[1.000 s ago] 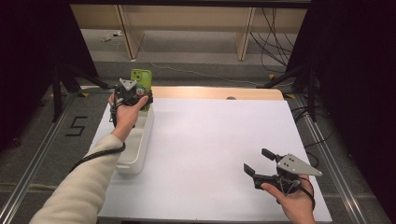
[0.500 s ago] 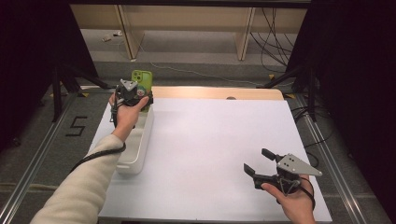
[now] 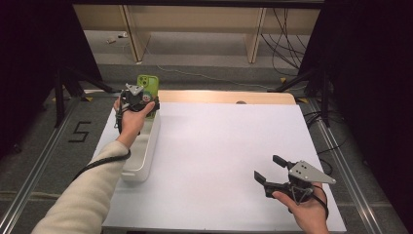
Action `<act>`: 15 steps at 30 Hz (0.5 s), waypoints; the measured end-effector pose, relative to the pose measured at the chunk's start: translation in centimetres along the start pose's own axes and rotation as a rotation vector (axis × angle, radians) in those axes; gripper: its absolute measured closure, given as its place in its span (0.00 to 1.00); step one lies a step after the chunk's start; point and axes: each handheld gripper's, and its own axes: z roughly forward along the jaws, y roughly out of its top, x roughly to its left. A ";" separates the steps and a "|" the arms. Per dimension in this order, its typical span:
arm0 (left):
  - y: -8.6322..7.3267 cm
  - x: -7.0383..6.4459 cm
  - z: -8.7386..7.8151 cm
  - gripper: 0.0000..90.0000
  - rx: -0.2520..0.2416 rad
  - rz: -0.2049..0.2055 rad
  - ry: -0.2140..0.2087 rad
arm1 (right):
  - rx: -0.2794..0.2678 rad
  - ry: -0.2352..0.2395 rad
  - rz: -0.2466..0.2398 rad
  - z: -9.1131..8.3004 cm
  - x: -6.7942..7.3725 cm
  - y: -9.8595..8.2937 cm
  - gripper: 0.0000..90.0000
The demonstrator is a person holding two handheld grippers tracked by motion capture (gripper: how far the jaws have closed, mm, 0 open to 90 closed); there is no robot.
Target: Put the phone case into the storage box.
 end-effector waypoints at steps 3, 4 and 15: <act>-0.1 -0.1 0.0 0.17 0.007 0.006 -0.002 | 0.000 -0.001 0.001 0.0 0.0 0.0 0.17; -0.1 -0.1 0.1 0.17 0.009 0.004 -0.003 | -0.001 -0.001 0.000 0.0 0.0 0.0 0.17; -0.3 0.0 0.3 0.17 0.026 0.001 -0.003 | -0.007 -0.002 0.001 0.0 0.0 0.1 0.17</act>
